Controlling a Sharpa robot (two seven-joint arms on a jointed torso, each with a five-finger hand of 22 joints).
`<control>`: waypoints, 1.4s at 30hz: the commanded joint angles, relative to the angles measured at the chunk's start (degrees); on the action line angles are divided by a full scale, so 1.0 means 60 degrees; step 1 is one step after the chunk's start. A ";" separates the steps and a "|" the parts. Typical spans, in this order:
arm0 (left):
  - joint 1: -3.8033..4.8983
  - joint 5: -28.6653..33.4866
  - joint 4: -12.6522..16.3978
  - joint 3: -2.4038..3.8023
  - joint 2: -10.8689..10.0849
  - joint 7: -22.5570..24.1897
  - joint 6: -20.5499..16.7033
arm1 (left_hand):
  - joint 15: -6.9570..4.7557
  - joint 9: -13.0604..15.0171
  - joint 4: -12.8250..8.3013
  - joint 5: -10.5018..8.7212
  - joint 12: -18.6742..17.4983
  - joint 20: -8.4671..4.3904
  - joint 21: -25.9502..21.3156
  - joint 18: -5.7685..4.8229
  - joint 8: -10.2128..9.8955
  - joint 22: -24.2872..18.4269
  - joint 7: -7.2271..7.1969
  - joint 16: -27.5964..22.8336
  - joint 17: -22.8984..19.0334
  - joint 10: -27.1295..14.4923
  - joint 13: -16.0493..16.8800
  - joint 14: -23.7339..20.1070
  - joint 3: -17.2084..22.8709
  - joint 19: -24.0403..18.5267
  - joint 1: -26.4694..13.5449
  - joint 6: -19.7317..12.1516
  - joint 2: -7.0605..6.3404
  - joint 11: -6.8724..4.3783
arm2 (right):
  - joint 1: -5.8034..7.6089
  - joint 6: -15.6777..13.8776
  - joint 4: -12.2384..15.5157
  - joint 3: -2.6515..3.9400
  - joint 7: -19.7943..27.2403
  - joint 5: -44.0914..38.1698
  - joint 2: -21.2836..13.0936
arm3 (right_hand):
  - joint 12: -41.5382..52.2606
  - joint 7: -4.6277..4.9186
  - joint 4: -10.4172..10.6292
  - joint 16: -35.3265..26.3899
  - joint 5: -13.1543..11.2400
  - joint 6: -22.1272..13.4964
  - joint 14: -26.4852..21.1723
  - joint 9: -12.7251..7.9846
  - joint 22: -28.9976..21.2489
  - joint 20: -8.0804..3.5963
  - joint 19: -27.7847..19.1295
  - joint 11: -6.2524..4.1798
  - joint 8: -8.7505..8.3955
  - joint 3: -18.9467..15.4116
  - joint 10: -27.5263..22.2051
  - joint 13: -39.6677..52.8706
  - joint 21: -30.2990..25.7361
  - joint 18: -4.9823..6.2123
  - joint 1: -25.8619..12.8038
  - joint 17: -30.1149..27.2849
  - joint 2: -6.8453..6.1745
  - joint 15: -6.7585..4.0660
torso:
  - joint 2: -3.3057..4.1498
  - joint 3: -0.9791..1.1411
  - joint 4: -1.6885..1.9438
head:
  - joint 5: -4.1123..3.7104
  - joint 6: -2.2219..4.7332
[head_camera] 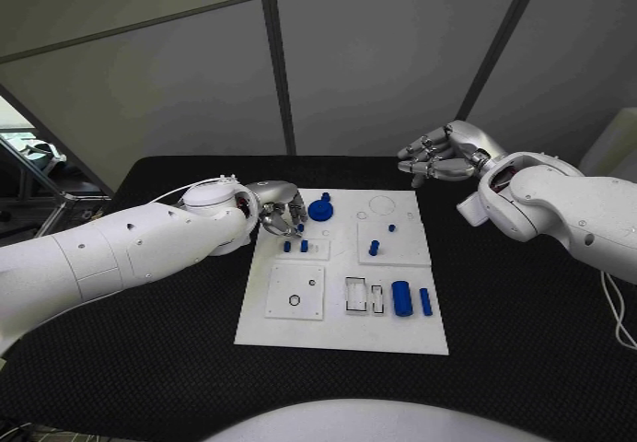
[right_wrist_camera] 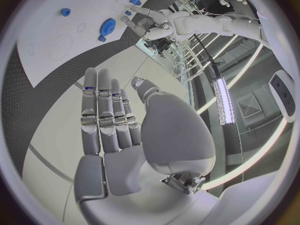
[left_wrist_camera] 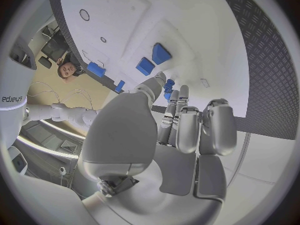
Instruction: Assemble the parts on the task board
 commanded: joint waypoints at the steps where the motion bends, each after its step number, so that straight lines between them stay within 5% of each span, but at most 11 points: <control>1: 0.0010 0.0032 0.0057 0.0007 -0.0069 -0.0099 -0.0168 | 0.0058 0.0010 -0.0002 -0.0034 -0.0083 0.0052 -0.0110 -0.0537 -0.0073 0.0355 0.0005 0.0066 -0.0020 -0.0129 -0.0007 0.0374 -0.0133 -0.0035 -0.0058 -0.0078 0.0065 0.0007 | 0.0019 0.0504 0.0006 0.0005 -0.0442 -0.1325 -0.0007 | 0.0040 -0.0033 -0.0151 0.0266 -0.0117 0.0145 0.0440 -0.0005 0.0098 -0.0076 0.0365 -0.0029 -0.0010 0.0030 -0.0237 -0.0093 0.0192 0.0043 0.0174 0.0111 0.0023 -0.0094 | -0.0003 -0.0003 0.0008 | -0.0015 0.0030; 6: 0.0008 0.0077 0.0164 0.0090 -0.0240 -0.0050 -0.0384 | 0.0072 0.0009 0.0011 -0.0032 -0.0110 0.0066 -0.0209 -0.0516 -0.0104 0.0273 -0.0017 0.0083 -0.0031 -0.0220 -0.0003 0.0372 -0.0296 -0.0060 -0.0027 -0.0136 0.0109 0.0024 | -0.0007 0.0764 0.0031 0.0005 -0.0856 -0.2755 -0.0022 | 0.0267 -0.0123 -0.0373 0.1436 -0.0354 0.0435 0.0637 -0.0016 0.0457 -0.0337 0.0916 -0.0155 -0.0031 0.0140 -0.0228 -0.0216 0.0674 0.0015 0.0356 0.0692 0.0120 -0.0249 | -0.0009 -0.0003 0.0001 | -0.0013 0.0065; 12: 0.0006 0.0899 0.0351 0.0349 -0.0607 0.0257 -0.0714 | 0.0095 0.0044 0.0049 -0.0022 -0.0107 0.0086 -0.0401 -0.0475 -0.0008 0.0114 0.0061 0.0104 -0.0058 -0.0292 0.0014 0.0366 -0.0470 -0.0118 0.0019 0.0044 0.0227 0.0052 | -0.0153 0.0875 0.0204 0.0005 -0.1275 -0.4902 -0.0066 | 0.0435 -0.0241 -0.0658 0.3317 -0.0661 0.0799 0.0631 -0.0033 0.1138 -0.0510 0.1268 -0.0298 -0.0106 0.0500 -0.0128 -0.0363 0.1419 -0.0028 0.0547 0.1577 0.0163 -0.0419 | -0.0004 -0.0008 -0.0005 | -0.0048 0.0112; 15: 0.0006 0.1891 0.0434 0.0461 -0.0832 0.0535 -0.0923 | 0.0112 0.0062 0.0066 -0.0020 -0.0063 0.0096 -0.0483 -0.0458 0.0069 0.0048 0.0089 0.0112 -0.0076 -0.0243 0.0034 0.0361 -0.0521 -0.0143 0.0043 0.0197 0.0286 0.0069 | -0.0256 0.0866 0.0318 0.0006 -0.1393 -0.5733 -0.0090 | 0.0393 -0.0260 -0.0722 0.4181 -0.0757 0.0863 0.0585 -0.0057 0.2517 -0.0557 0.1461 -0.0297 -0.0214 0.0703 -0.0196 -0.0465 0.2966 -0.0204 0.0507 0.1969 0.0119 -0.0420 | -0.0003 -0.0009 0.0003 | -0.0122 0.0143; 21: 0.0009 0.5657 0.0561 0.0571 -0.1346 0.1720 -0.1474 | 0.0172 0.0095 0.0126 -0.0011 0.0159 0.0149 -0.1218 -0.0299 0.0287 -0.0549 0.0236 -0.0044 -0.0480 0.0107 0.0107 0.0215 -0.0485 -0.0479 0.0134 0.0661 0.0524 0.0132 | -0.0540 0.0797 0.0494 0.0005 -0.1620 -0.7226 -0.0048 | 0.0332 -0.0261 -0.0836 0.6238 -0.0994 0.0916 0.0622 -0.0075 0.4669 -0.0557 0.1574 -0.0269 -0.0421 0.1100 -0.0284 -0.0612 0.5341 -0.0515 0.0425 0.3358 0.0013 -0.0431 | 0.0002 0.0001 -0.0003 | -0.0331 0.0194; 23: 0.0010 0.7157 0.0613 0.0583 -0.1470 0.2213 -0.1504 | 0.0186 0.0081 0.0131 -0.0013 0.0192 0.0169 -0.2062 -0.0117 0.0325 -0.1230 0.0250 -0.0249 -0.0907 0.0136 0.0102 0.0022 -0.0423 -0.0905 0.0188 0.0762 0.0577 0.0145 | -0.0632 0.0789 0.0530 -0.0037 -0.1696 -0.7591 -0.0011 | 0.0326 -0.0246 -0.0865 0.6921 -0.1058 0.0927 0.0598 -0.0075 0.5256 -0.0557 0.1537 -0.0255 -0.0505 0.1266 -0.0310 -0.0645 0.5961 -0.0583 0.0353 0.3829 -0.0045 -0.0413 | 0.0013 -0.0009 0.0005 | -0.0450 0.0206; 25: 0.0012 0.8838 0.0700 0.0588 -0.1561 0.2734 -0.1471 | 0.0181 0.0054 0.0148 -0.0016 0.0195 0.0181 -0.3301 0.0125 0.0367 -0.2198 0.0237 -0.1641 -0.3459 0.0105 0.0067 -0.1040 -0.0307 -0.1563 0.0254 0.0879 0.0654 0.0151 | -0.0698 0.0775 0.0568 -0.0162 -0.1793 -0.7934 0.0024 | 0.0303 -0.0245 -0.0880 0.7628 -0.1071 0.0895 0.0661 -0.0082 0.5861 -0.0552 0.1564 -0.0241 -0.0560 0.1353 -0.0374 -0.0661 0.6637 -0.0666 0.0295 0.4395 -0.0102 -0.0395 | 0.0013 -0.0001 0.0017 | -0.0531 0.0239; 31: 0.0013 1.1088 0.1067 0.0568 -0.1687 0.3462 -0.1322 | 0.0150 0.0028 0.0170 -0.0012 0.0264 0.0163 -0.6066 0.0579 0.0400 -0.4373 0.0187 -0.3703 -0.6604 0.0257 0.0007 -0.2385 -0.0167 -0.2883 0.0278 0.1025 0.0654 0.0095 | -0.0764 0.0776 0.0569 -0.0289 -0.1966 -0.8399 0.0145 | 0.0223 -0.0157 -0.0872 0.8911 -0.1093 0.0760 0.0711 -0.0102 0.7030 -0.0510 0.1617 -0.0145 -0.0609 0.1508 -0.0609 -0.0684 0.7946 -0.0832 0.0125 0.5400 -0.0248 -0.0325 | 0.0032 -0.0006 -0.0016 | -0.0559 0.0294; 42: 0.0012 1.2109 0.1411 0.0547 -0.1793 0.3838 -0.1207 | 0.0146 0.0029 0.0169 -0.0018 0.0323 0.0161 -0.6302 0.0581 0.0412 -0.4567 0.0200 -0.4001 -0.6944 0.0338 0.0007 -0.2504 -0.0134 -0.2902 0.0289 0.1059 0.0663 0.0083 | -0.0842 0.0922 0.0434 -0.0329 -0.2119 -0.8591 0.0410 | 0.0170 -0.0041 -0.0892 0.9868 -0.1157 0.0457 0.0603 -0.0107 0.7928 -0.0395 0.1497 -0.0005 -0.0603 0.1703 -0.0978 -0.0691 0.8877 -0.0916 -0.0012 0.6002 -0.0368 -0.0208 | 0.0024 0.0000 0.0003 | -0.0584 0.0276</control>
